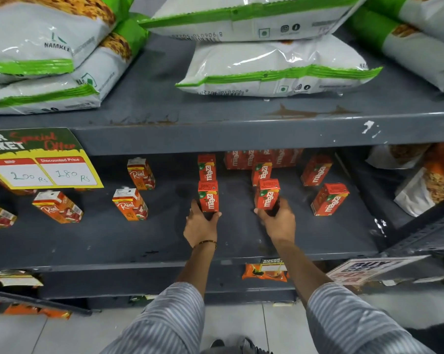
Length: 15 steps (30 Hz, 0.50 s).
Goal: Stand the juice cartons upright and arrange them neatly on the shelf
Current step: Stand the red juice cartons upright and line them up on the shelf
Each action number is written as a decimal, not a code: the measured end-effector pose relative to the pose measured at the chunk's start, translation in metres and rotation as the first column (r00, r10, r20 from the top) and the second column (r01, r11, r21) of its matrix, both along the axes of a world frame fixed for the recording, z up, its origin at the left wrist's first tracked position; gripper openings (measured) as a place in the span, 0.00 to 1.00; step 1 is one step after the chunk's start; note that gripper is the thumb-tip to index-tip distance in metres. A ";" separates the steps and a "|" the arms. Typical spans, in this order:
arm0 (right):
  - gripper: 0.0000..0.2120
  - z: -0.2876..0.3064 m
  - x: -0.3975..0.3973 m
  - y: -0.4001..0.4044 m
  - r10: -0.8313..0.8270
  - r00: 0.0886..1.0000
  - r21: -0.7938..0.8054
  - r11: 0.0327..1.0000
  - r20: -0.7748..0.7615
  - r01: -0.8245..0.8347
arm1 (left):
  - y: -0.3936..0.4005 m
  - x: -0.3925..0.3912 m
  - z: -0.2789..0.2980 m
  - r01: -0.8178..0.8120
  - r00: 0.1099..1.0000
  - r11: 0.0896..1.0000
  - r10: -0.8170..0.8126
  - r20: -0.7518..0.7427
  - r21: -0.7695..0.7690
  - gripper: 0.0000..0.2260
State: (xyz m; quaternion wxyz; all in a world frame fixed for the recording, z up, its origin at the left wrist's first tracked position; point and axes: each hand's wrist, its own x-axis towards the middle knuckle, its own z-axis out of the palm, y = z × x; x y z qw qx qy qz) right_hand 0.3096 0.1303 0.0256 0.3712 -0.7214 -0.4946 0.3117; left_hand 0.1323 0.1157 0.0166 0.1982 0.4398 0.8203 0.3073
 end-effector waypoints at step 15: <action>0.19 -0.020 0.078 -0.040 -0.427 0.885 0.136 0.903 0.184 0.407 | -0.023 -0.016 -0.025 0.198 0.901 0.961 -0.256 -0.351 -0.192 0.37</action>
